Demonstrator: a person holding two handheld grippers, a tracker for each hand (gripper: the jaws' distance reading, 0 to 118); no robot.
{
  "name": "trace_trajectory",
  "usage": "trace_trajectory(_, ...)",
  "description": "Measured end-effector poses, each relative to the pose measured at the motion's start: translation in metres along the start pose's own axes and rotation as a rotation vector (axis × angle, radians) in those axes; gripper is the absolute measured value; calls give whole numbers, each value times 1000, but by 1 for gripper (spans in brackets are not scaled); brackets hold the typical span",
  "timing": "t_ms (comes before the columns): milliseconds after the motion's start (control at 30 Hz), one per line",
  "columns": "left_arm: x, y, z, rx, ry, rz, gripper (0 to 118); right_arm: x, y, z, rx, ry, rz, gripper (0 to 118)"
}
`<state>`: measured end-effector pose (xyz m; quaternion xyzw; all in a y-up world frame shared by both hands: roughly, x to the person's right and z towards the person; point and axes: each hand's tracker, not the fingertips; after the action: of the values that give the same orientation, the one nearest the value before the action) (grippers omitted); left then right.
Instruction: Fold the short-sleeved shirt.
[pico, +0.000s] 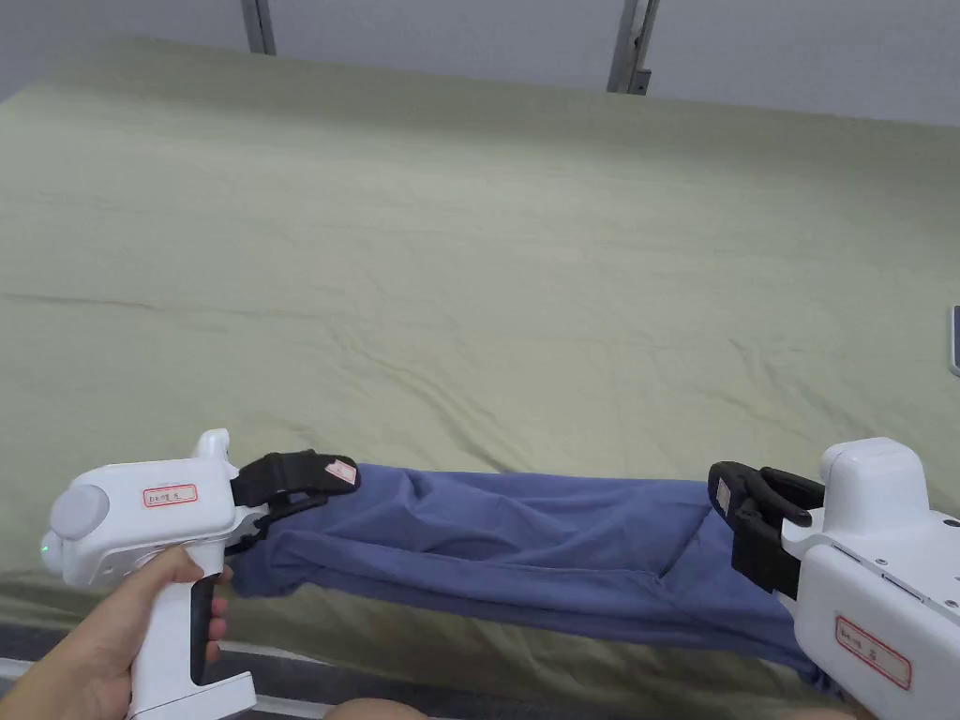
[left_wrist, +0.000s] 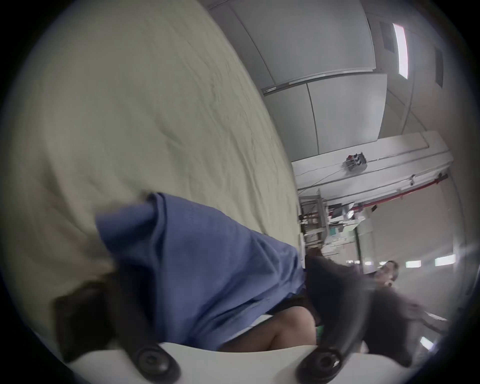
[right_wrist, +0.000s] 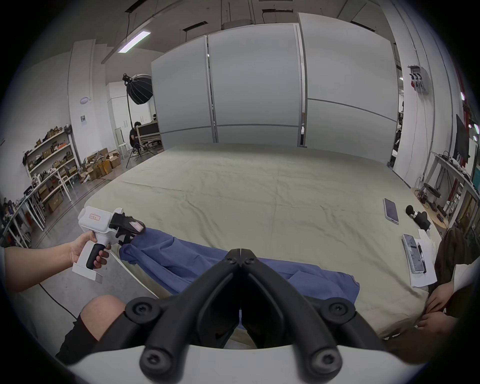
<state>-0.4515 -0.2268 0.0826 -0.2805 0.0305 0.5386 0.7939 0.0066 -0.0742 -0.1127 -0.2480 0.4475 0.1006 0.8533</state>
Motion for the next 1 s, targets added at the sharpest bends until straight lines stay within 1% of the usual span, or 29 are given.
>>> trace_trajectory(33,-26,18,-9,3,86,-18,41,0,0,0,-4,-3,-2,2)
trace_trajectory(67,-41,30,-14,-19,198,-23,7,1,-1,-1,-7,-3,-6,2)
trace_trajectory(100,-53,37,-11,-45,210,52,7,1,-2,-1,-8,-1,-10,2)
trace_trajectory(133,-63,43,-8,-46,88,107,7,1,-2,-1,-7,0,-13,2)
trace_trajectory(167,-49,24,-3,-14,52,94,7,1,-2,-1,-7,0,-14,2)
trace_trajectory(200,-41,20,-1,2,92,61,7,1,-2,-1,-8,0,-13,2)
trace_trajectory(267,-43,29,1,-14,87,53,7,1,-1,-1,-8,1,-11,2)
trace_trajectory(300,-25,14,2,-2,97,41,7,1,-1,-1,-10,2,-12,2)
trace_trajectory(333,-20,12,4,-2,75,37,7,2,-1,-2,-11,3,-12,2)
trace_trajectory(400,-10,21,12,51,98,26,7,3,-1,-2,-7,-5,-13,2)
trace_trajectory(467,-2,24,24,127,59,34,7,6,-1,0,-5,-7,-24,2)
trace_trajectory(533,3,36,39,157,106,25,7,10,-2,3,3,-4,-33,2)
trace_trajectory(567,10,35,50,144,141,-12,7,12,-2,4,6,-7,-34,2)
trace_trajectory(600,13,36,59,137,207,-54,7,14,-3,5,9,-8,-35,2)
trace_trajectory(667,11,41,73,122,249,-46,7,18,-4,7,12,-11,-43,2)
trace_trajectory(733,-1,51,83,153,252,-30,7,22,-7,9,14,-11,-54,2)
trace_trajectory(833,12,47,88,165,252,-31,7,28,-11,10,13,-6,-72,2)
trace_trajectory(933,37,40,79,135,246,-87,7,31,-13,12,13,-5,-76,2)
trace_trajectory(967,30,47,77,129,233,-88,7,32,-14,13,13,-4,-80,2)
trace_trajectory(1000,37,47,71,116,205,-100,7,33,-14,15,17,-2,-84,2)
